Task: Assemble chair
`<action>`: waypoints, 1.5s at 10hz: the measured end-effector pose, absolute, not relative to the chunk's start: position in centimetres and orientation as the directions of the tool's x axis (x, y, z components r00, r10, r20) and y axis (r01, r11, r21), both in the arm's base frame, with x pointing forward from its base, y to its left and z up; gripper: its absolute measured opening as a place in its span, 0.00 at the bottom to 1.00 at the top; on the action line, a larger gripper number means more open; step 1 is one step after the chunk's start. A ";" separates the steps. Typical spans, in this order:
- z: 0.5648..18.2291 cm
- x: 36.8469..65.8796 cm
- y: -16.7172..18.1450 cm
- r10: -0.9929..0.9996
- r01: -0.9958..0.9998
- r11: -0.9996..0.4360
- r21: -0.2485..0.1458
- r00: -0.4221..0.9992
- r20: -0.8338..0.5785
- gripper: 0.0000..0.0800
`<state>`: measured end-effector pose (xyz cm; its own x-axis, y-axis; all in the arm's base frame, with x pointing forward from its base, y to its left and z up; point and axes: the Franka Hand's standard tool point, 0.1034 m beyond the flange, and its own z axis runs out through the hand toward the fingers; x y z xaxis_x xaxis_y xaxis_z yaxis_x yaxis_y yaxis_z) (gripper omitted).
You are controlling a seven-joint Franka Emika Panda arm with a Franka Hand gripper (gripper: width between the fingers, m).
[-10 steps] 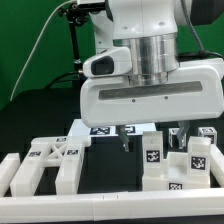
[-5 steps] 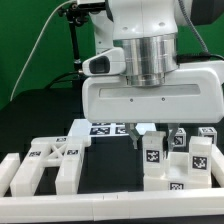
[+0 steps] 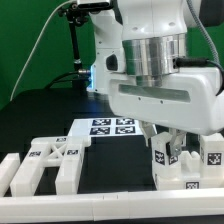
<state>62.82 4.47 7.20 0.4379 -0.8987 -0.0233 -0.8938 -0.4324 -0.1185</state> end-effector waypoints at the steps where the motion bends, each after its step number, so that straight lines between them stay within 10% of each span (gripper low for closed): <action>1: 7.2 63.1 4.4 -0.943 -0.938 -0.324 -0.126 0.331 -0.035 0.36; 5: 7.1 63.3 4.9 -0.993 -0.986 -0.093 -0.136 0.101 -0.055 0.36; 8: 7.2 63.5 5.1 -0.854 -0.842 -0.516 -0.156 0.519 0.021 0.78; 15: 6.9 62.6 5.7 -0.300 -0.291 -0.952 -0.095 0.949 0.100 0.71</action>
Offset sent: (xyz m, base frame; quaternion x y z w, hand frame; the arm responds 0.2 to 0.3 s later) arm -0.0035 0.0069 -0.0021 0.0224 0.0208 0.1504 0.9882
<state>62.64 5.73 6.87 0.9488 -0.2996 0.0995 -0.2908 -0.9521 -0.0946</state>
